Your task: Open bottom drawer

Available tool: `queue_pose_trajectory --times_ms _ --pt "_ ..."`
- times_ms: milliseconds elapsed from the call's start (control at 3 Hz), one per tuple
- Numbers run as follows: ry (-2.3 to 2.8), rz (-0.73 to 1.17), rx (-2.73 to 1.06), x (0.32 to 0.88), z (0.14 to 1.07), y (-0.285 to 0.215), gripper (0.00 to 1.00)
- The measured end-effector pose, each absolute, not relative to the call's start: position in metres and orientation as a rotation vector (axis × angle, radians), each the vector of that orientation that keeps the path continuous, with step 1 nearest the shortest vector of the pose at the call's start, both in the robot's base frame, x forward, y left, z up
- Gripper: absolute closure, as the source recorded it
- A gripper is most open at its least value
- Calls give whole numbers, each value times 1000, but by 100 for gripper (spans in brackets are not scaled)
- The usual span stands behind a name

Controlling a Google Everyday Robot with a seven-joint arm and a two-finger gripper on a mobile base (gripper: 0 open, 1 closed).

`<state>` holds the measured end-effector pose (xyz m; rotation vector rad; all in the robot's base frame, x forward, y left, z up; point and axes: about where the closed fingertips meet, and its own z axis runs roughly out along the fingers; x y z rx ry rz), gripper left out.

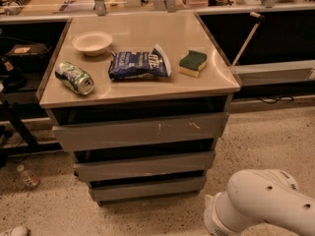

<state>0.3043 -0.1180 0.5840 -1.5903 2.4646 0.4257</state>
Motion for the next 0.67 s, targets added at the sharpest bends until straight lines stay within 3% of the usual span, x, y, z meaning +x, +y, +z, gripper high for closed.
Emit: queue_pose_trajectory --times_ms 667 --pt "2518 504 -1570 294 481 -102 0"
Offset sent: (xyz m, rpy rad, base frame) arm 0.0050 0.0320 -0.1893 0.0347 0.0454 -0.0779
